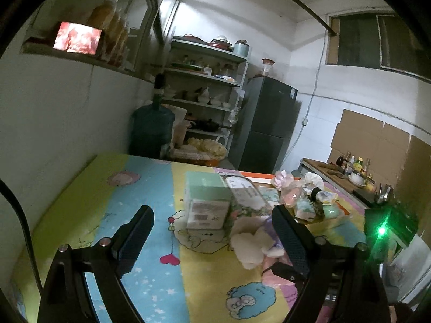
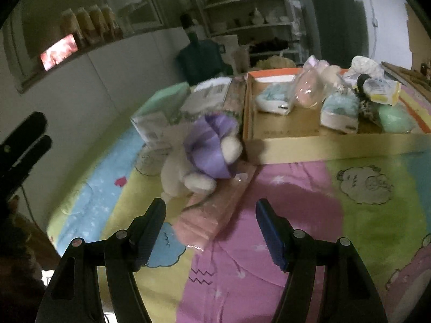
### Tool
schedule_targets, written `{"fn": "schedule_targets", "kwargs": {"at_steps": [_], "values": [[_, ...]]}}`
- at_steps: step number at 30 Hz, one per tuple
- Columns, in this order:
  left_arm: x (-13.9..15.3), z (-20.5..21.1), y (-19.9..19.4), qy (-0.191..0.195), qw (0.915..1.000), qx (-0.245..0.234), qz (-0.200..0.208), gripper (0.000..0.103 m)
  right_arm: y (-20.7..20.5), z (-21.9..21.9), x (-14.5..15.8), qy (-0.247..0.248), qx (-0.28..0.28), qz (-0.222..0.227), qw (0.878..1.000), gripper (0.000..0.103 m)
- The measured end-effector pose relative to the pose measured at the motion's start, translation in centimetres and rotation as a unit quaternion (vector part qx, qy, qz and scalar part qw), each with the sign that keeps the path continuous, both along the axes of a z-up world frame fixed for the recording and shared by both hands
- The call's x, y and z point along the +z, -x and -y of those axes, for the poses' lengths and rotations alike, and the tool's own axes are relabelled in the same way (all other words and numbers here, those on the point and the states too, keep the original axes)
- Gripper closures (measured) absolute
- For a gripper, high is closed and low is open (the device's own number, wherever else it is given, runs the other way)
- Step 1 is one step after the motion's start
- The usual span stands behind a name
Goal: Organize soft objects
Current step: 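Grasp the white bunny with purple bow with the left gripper while the right grasps the pink rolled towel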
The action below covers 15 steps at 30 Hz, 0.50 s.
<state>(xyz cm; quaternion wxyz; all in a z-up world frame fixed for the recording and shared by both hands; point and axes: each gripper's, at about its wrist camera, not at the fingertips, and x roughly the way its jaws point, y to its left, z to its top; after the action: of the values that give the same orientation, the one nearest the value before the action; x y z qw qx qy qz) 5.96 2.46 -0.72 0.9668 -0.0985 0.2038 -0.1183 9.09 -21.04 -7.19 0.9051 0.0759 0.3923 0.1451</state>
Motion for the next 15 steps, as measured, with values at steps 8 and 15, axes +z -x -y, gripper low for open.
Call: {"fn": "schedule_targets", "kwargs": {"at_steps": [8, 15], "values": [[-1.4, -1.7, -0.1, 0.022, 0.9997, -0.003, -0.008, 0.014, -0.8, -2.1, -1.7, 0.072, -0.027, -0.002, 0.997, 0.032], [-2.5, -1.5, -0.4, 0.018, 0.9994, -0.021, -0.019, 0.014, -1.6, -3.5, -1.9, 0.115, -0.031, 0.001, 0.993, 0.035]]}}
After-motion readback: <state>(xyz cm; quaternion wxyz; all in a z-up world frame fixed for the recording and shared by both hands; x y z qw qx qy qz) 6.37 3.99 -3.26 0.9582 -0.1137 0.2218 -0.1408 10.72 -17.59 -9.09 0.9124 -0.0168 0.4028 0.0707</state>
